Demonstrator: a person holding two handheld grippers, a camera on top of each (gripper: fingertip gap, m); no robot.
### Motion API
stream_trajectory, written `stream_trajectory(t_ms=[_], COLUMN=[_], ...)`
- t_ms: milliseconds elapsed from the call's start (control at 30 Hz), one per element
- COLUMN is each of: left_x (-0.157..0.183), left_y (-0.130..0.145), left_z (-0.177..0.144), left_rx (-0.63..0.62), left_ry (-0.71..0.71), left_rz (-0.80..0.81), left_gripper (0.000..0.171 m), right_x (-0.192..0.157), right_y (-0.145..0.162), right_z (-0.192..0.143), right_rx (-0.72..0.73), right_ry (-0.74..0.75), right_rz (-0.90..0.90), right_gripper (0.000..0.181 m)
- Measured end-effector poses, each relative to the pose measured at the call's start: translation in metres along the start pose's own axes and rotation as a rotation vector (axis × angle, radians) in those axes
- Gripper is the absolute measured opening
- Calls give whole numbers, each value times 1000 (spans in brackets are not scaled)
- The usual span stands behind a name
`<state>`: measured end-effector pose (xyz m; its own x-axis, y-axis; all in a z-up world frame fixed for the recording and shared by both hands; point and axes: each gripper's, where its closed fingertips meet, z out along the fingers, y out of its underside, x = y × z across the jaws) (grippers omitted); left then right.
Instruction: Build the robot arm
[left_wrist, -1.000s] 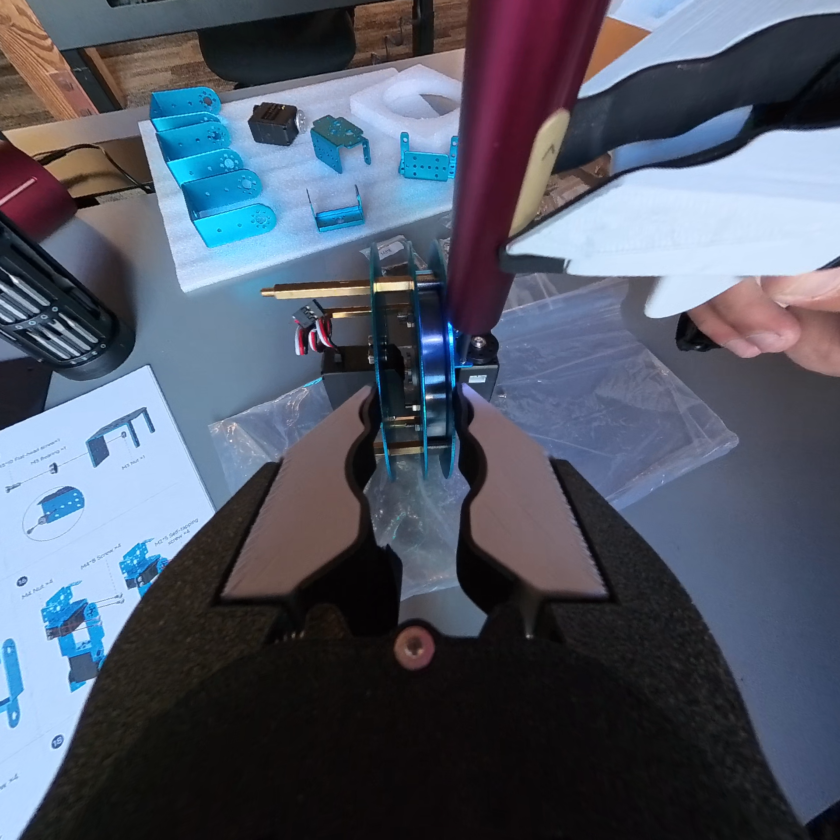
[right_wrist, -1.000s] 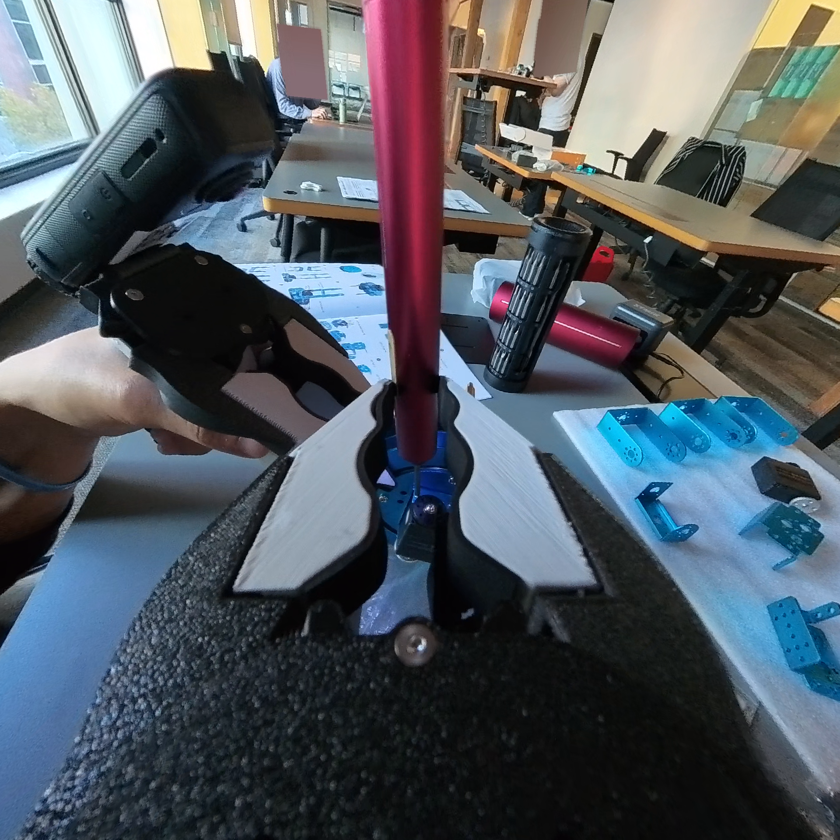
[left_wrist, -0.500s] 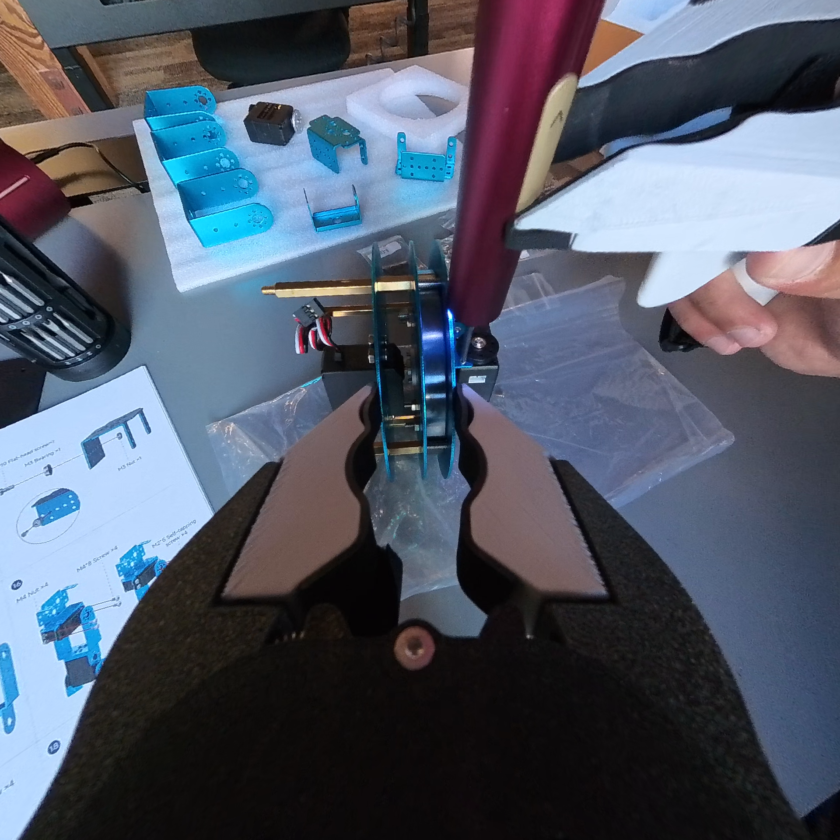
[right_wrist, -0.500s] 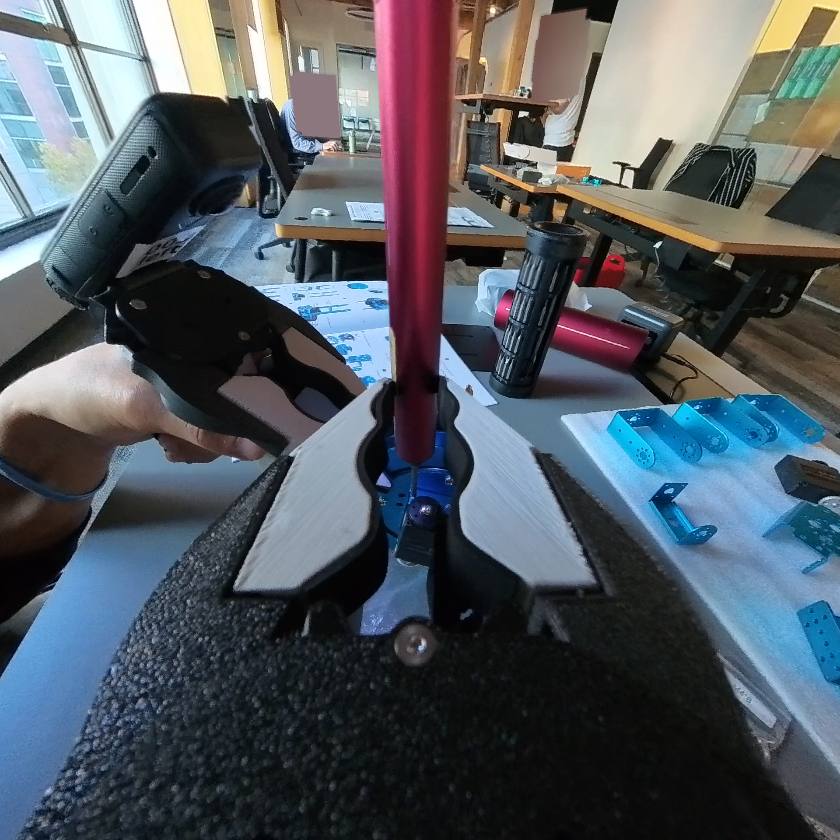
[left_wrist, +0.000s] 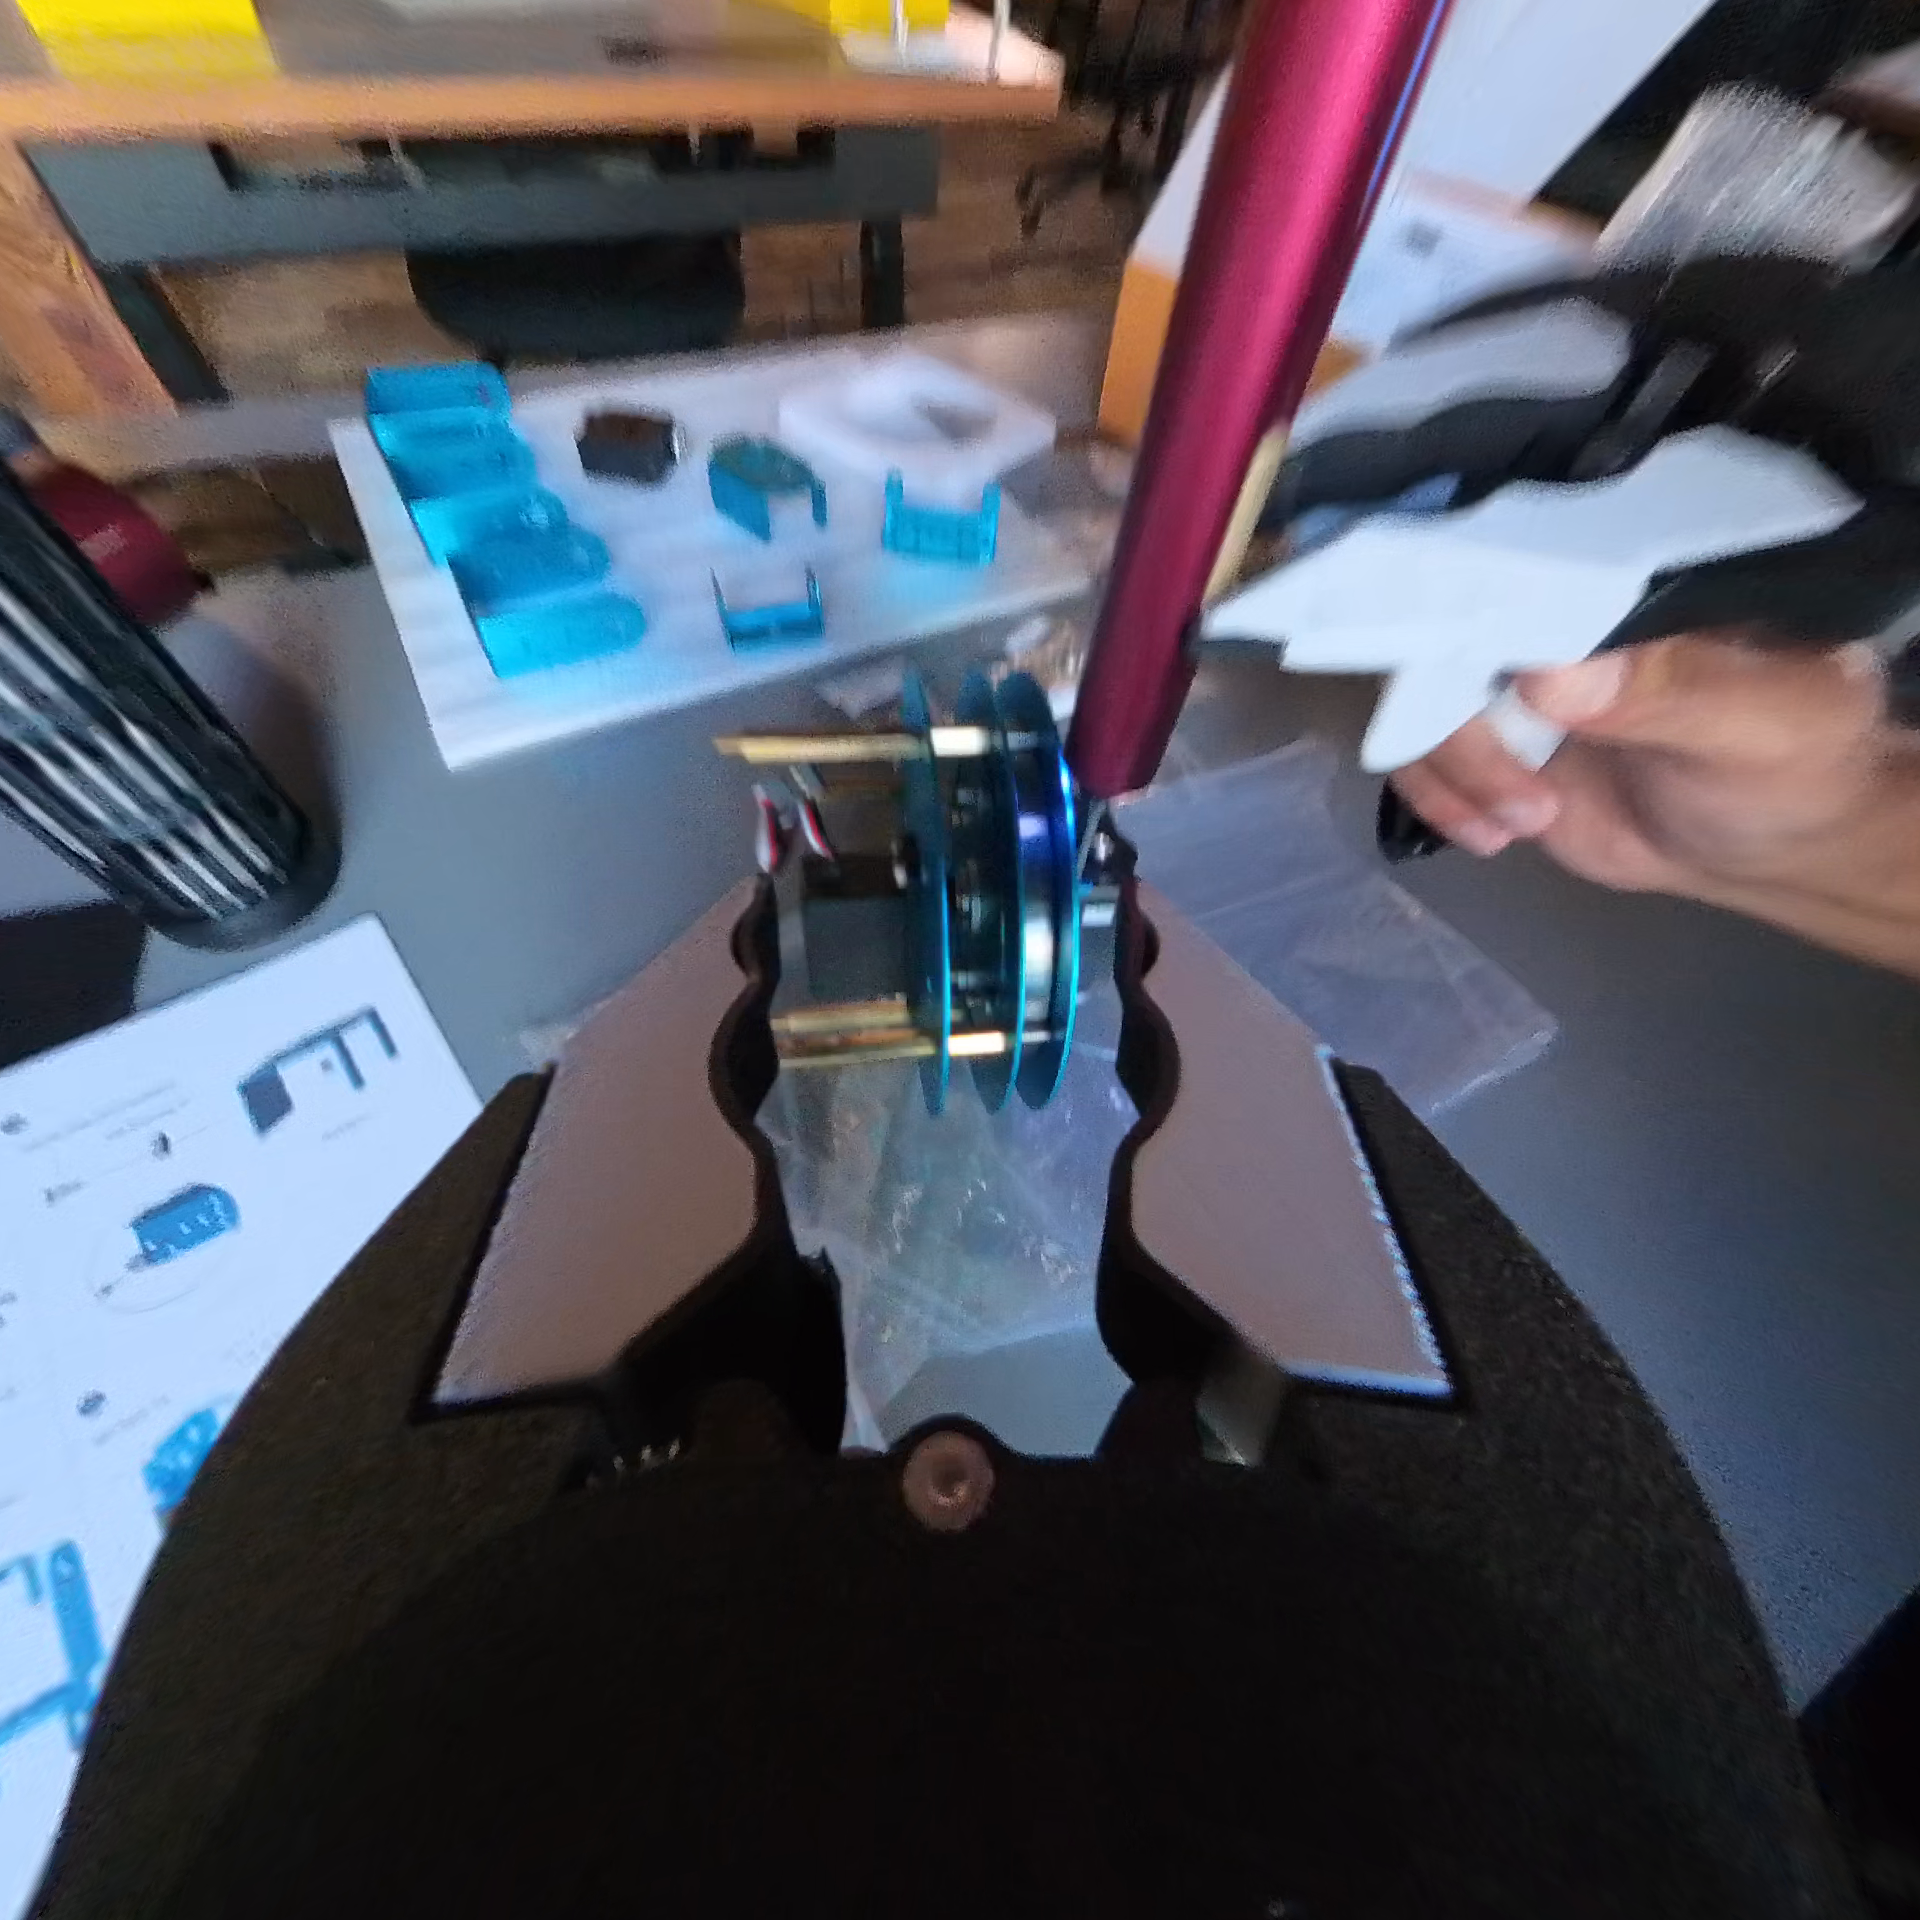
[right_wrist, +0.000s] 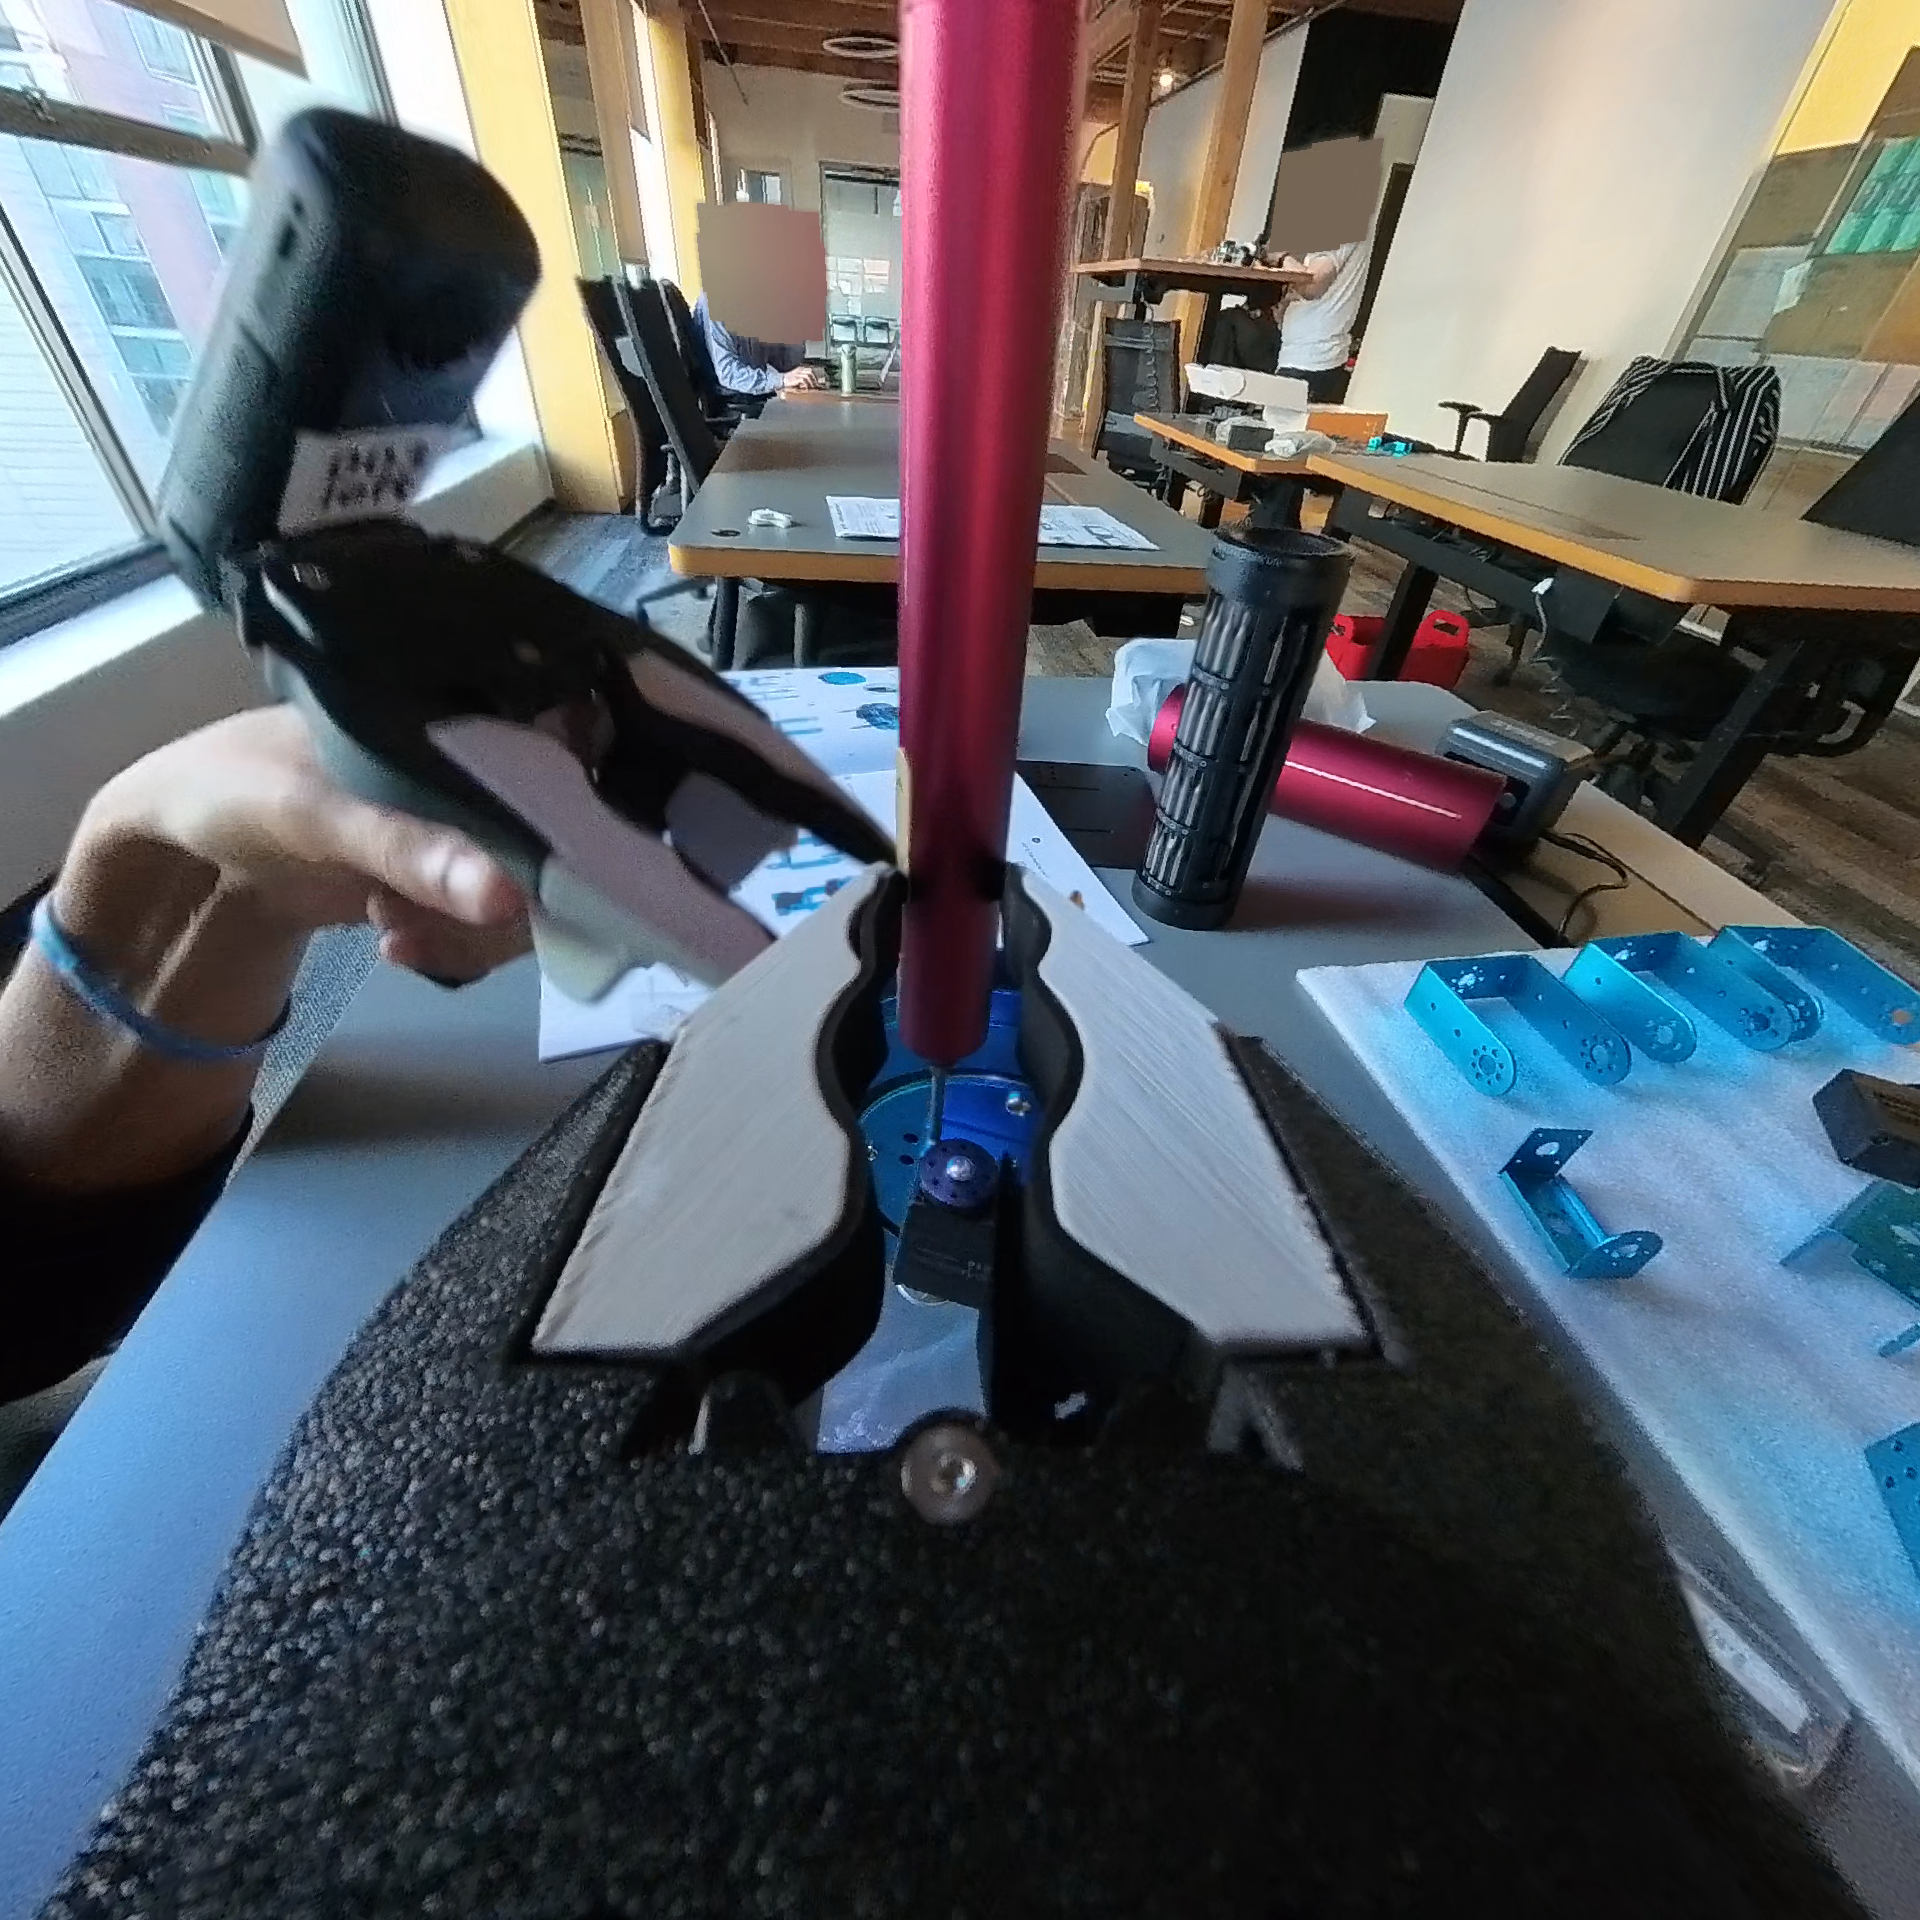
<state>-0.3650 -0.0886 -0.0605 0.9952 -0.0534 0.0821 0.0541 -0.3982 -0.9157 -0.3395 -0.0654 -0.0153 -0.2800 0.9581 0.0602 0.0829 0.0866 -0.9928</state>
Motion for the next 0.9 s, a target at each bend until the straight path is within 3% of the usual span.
stream_trajectory(t_ms=[100, 200, 267, 367, 567, 767, 900], left_x=[15, 29, 40, 44, 45, 49, 48], left_y=[-59, -95, -98, -97, -98, -95, -95], left_z=[-29, -32, -24, -12, -11, -13, -12], left_rx=[257, 352, 312, 292, 357, 361, 363], left_ry=[162, 288, 377, 407, 464, 518, 539], left_rz=[67, 164, 212, 265, 275, 282, 253], left_gripper=[63, 61, 57, 21, 19, 19, 19], right_x=[-2, -5, -6, -7, -6, -13, -14], right_y=[0, 0, 0, 1, 0, 0, 0], right_z=[2, 3, 3, 4, 4, 4, 6], right_rx=[-13, -24, -35, -38, -19, 21, 28], right_ry=[-10, -26, -34, -51, -94, -292, -312], right_rz=[-7, -3, -7, -3, -13, 98, 64], right_gripper=[17, 17, 18, 18, 18, 20, 21])
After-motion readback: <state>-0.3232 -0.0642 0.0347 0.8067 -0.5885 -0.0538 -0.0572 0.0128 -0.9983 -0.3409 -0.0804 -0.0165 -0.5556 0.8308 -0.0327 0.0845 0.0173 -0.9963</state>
